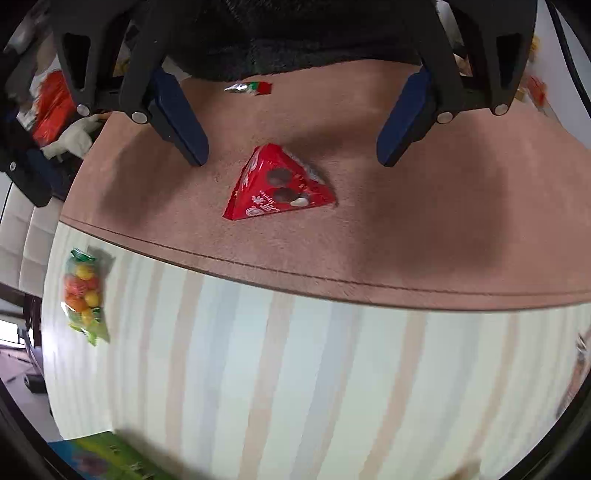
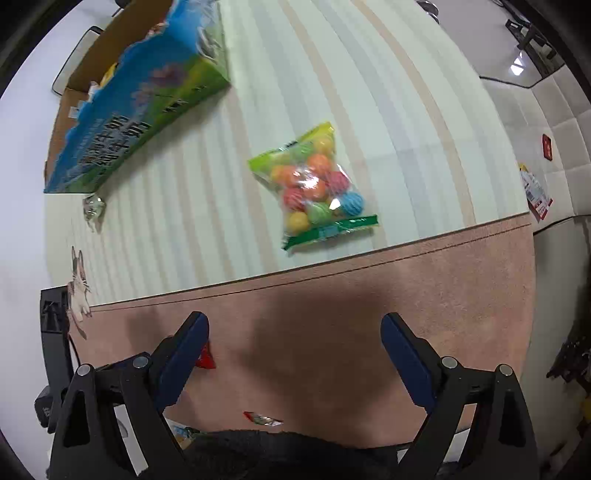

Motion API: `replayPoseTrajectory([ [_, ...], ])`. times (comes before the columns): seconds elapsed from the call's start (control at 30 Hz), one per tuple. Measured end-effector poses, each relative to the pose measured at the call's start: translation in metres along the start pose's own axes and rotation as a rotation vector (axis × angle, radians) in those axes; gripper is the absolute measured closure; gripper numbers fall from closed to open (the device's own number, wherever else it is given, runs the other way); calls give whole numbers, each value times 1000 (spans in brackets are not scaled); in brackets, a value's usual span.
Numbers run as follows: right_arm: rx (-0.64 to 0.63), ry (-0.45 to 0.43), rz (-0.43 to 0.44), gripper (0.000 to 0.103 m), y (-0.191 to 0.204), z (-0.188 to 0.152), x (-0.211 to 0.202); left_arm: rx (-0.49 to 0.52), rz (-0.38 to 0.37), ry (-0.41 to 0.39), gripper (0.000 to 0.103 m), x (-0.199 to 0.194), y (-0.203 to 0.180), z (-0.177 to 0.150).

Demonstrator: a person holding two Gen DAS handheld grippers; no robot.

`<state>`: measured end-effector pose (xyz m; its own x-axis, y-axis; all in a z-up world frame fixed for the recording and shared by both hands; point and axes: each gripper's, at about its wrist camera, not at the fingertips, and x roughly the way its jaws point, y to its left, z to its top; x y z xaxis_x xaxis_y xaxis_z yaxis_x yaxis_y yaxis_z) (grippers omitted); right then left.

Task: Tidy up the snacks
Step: 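Grasp the red triangle candy with the left tool while the right tool grasps the gumball bag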

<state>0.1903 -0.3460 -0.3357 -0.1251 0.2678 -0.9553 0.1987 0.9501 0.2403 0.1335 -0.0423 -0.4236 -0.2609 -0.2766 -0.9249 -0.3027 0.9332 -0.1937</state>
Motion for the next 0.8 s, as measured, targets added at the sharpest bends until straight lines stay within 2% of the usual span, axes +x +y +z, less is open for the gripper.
replayPoseTrajectory([
  [0.07, 2, 2, 0, 7, -4, 2, 4, -7, 0, 4, 10, 8, -3, 2],
  [0.13, 2, 4, 7, 7, -7, 5, 7, -15, 8, 5, 32, 14, -5, 5],
  [0.23, -12, 0, 0, 7, -4, 14, 6, -17, 36, -13, 48, 17, -12, 7],
  [0.5, -97, -8, -93, 7, 2, 61, 11, 6, 48, -89, 49, -1, -32, 10],
  [0.7, -170, 43, -133, 7, 18, 90, 36, 32, 64, -141, 49, -19, -48, 19],
  [0.77, -181, 41, -162, 19, 22, 95, 43, 46, 73, -160, 49, -24, -55, 18],
  [0.8, -185, 40, -177, 39, 22, 96, 45, 50, 80, -171, 49, -27, -58, 17],
])
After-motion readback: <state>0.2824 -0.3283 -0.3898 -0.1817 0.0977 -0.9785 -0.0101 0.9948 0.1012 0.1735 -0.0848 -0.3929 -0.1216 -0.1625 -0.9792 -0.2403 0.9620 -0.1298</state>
